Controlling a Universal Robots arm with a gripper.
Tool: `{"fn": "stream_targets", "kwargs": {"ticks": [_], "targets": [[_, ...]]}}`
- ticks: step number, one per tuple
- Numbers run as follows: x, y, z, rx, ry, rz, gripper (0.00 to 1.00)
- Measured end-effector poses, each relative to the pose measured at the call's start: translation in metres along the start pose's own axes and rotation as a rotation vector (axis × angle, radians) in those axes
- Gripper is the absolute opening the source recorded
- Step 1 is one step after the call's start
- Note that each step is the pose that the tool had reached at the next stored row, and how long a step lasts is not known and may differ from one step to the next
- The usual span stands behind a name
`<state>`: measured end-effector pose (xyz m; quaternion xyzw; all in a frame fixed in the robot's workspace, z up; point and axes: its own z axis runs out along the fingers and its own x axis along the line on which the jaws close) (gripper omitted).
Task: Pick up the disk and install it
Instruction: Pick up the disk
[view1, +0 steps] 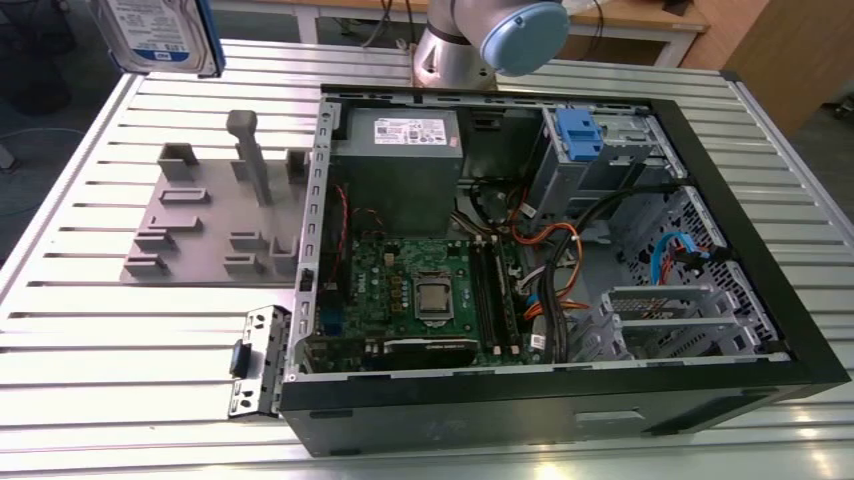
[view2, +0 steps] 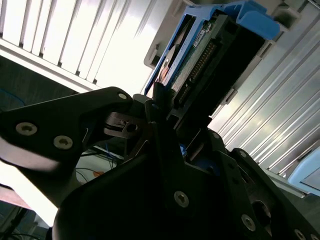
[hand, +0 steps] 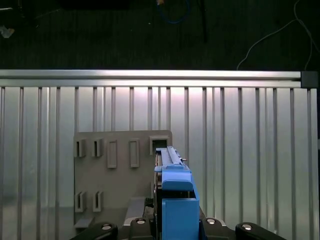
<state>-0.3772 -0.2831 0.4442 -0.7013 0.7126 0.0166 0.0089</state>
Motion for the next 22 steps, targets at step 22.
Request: {"fn": "stream_targets", "kwargs": {"ticks": [22], "targets": [[-0.0007, 0.0002, -0.0197, -0.0001, 0.0001, 0.0, 0.36]]}}
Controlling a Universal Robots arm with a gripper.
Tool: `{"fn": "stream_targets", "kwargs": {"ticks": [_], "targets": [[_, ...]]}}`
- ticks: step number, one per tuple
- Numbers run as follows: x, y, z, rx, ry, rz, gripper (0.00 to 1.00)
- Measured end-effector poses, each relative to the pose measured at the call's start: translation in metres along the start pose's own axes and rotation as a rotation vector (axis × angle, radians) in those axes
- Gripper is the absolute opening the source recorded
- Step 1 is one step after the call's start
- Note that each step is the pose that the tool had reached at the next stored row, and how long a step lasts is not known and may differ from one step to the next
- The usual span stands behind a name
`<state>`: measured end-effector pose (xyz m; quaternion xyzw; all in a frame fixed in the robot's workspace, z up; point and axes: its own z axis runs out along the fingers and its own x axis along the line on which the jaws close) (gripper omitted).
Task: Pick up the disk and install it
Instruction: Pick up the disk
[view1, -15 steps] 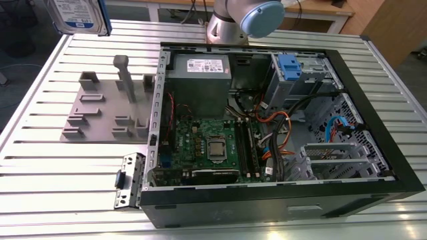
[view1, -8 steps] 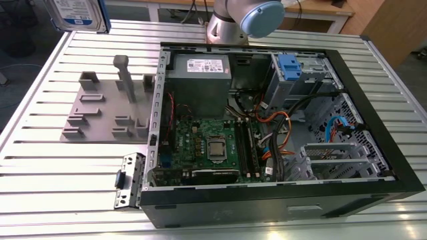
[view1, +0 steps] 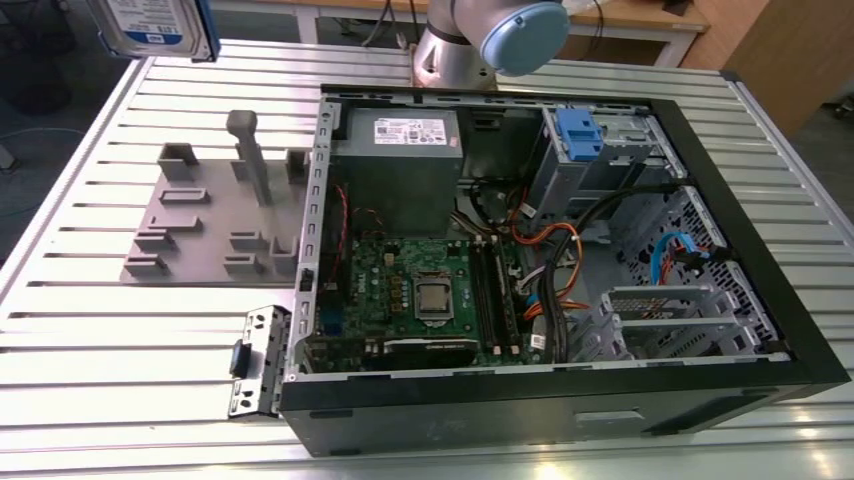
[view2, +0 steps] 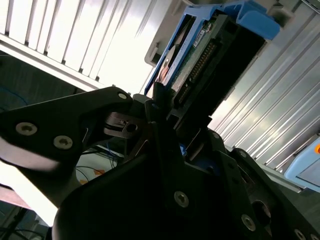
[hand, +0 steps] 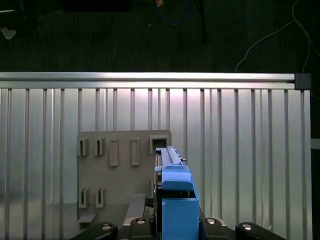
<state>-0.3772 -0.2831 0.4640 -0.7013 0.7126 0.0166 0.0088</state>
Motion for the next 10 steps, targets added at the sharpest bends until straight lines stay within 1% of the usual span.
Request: {"fn": "stream_targets", "kwargs": {"ticks": [10], "targets": [[-0.0003, 0.0001, -0.0085, 0.0, 0.0, 0.0, 0.36]]}}
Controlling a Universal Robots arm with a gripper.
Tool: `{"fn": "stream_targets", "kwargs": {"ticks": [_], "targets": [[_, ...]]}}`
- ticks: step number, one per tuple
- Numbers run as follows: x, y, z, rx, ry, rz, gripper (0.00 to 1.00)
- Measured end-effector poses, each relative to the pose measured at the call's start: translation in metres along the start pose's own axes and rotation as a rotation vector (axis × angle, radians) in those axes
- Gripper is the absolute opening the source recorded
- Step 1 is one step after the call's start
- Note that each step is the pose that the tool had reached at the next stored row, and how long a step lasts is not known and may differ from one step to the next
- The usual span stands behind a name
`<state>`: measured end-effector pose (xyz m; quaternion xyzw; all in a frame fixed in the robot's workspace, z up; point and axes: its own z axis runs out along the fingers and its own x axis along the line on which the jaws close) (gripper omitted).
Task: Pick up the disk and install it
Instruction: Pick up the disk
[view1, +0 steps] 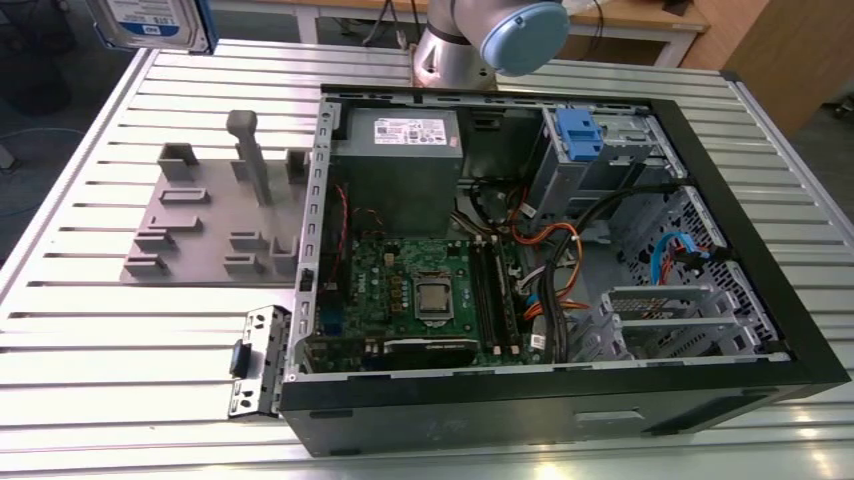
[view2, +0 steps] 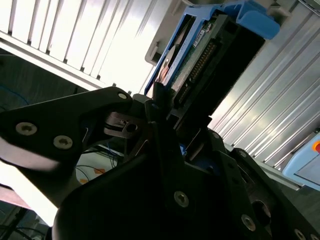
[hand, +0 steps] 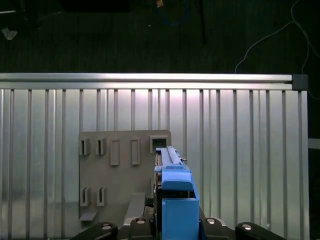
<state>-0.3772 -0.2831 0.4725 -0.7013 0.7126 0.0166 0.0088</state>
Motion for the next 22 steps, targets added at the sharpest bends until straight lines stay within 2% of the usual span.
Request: {"fn": "stream_targets", "kwargs": {"ticks": [22], "targets": [[-0.0007, 0.0002, -0.0186, 0.0, 0.0, 0.0, 0.36]]}}
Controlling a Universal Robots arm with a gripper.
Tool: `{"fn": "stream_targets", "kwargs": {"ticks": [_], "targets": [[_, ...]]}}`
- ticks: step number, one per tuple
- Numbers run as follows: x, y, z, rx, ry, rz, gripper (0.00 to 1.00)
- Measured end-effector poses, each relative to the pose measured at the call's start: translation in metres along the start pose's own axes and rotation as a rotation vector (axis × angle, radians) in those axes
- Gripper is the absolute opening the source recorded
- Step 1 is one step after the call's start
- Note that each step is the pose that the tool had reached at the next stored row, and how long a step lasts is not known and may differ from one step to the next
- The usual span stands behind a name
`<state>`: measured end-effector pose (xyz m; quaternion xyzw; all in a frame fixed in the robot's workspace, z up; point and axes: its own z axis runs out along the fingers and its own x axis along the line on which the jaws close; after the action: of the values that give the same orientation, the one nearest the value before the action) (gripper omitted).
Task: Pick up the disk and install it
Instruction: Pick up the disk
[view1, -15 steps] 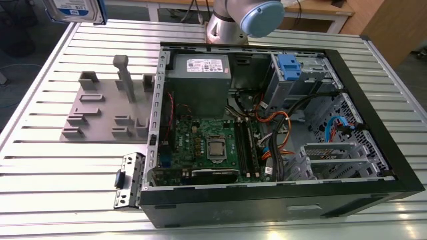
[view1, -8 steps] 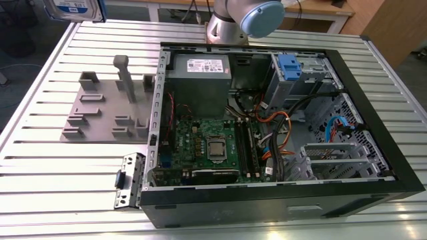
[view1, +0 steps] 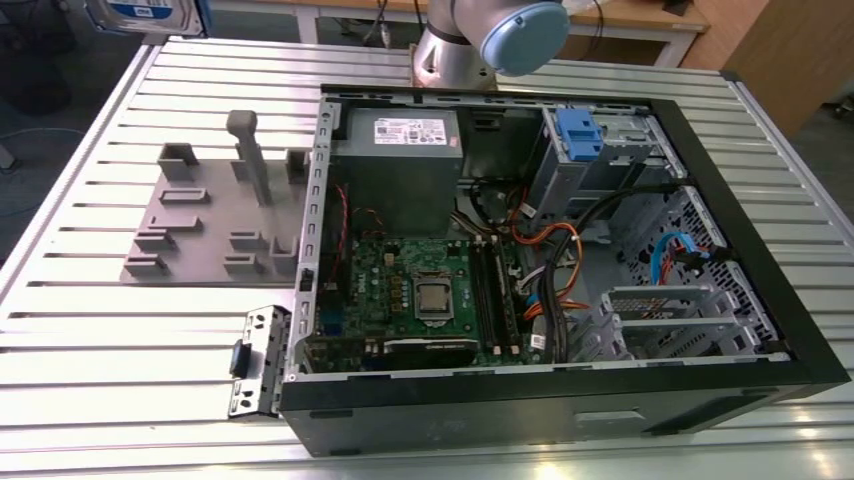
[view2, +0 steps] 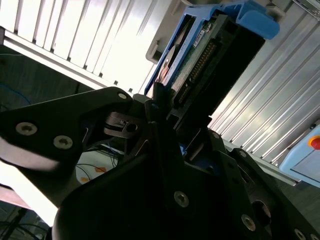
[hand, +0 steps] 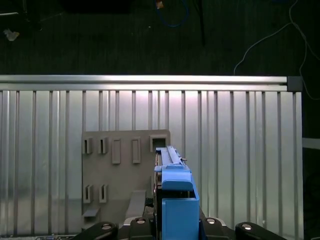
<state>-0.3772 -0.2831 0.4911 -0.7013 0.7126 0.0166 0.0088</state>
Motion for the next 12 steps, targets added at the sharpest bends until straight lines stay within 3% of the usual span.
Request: {"fn": "stream_targets", "kwargs": {"ticks": [12], "targets": [[-0.0004, 0.0002, -0.0121, -0.0001, 0.0, 0.0, 0.36]]}}
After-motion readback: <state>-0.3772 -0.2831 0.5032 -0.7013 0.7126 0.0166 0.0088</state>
